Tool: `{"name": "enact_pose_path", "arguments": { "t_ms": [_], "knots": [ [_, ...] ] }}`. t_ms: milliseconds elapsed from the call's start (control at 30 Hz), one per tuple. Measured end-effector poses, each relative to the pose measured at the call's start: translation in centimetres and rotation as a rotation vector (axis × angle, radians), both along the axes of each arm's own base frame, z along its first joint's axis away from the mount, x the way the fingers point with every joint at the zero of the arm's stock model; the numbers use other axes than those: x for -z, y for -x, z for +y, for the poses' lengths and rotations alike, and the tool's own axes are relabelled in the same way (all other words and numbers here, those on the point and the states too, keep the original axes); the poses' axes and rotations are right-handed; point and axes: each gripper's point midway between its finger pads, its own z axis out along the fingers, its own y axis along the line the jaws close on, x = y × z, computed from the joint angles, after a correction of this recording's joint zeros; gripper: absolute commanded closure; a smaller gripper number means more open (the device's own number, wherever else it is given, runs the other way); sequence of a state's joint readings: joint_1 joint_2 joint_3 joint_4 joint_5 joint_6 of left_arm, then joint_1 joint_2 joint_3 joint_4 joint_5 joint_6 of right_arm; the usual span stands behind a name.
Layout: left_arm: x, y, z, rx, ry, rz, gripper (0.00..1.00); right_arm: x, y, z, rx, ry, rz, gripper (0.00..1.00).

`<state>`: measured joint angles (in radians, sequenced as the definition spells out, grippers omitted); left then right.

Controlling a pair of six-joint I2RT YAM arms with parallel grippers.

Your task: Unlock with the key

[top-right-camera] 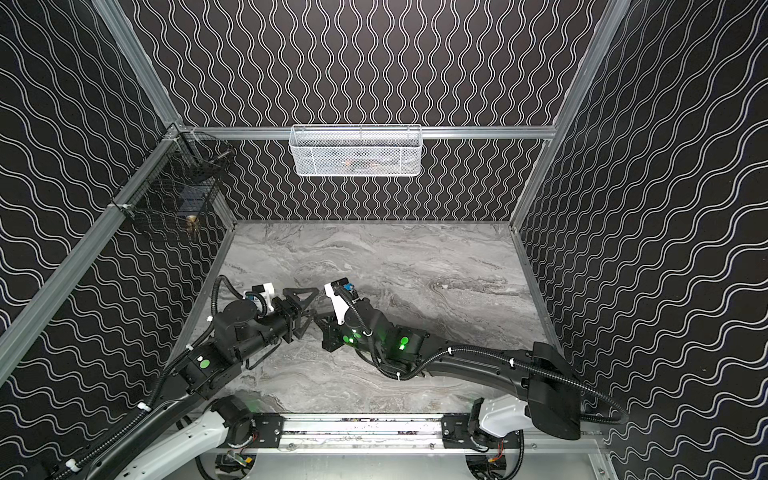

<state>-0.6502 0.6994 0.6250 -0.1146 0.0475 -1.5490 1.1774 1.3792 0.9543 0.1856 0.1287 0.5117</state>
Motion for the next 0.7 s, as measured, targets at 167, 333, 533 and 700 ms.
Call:
{"name": "enact_pose_path", "arguments": {
  "t_ms": [167,333,533,700],
  "knots": [
    [0.3,0.0,0.2,-0.012,-0.005,0.007,0.39,0.0,0.2,-0.4,0.002,-0.005,-0.003,1.0],
    [0.6,0.0,0.3,-0.017,-0.004,0.022,0.52,-0.4,0.2,-0.6,0.008,-0.017,-0.011,1.0],
    [1.1,-0.1,0.2,-0.018,-0.01,0.036,0.64,-0.5,0.2,-0.5,0.007,-0.019,-0.017,1.0],
    [1.1,-0.1,0.2,-0.019,-0.008,0.038,0.74,-0.6,0.1,-0.6,0.013,-0.019,-0.023,1.0]
  ]
}}
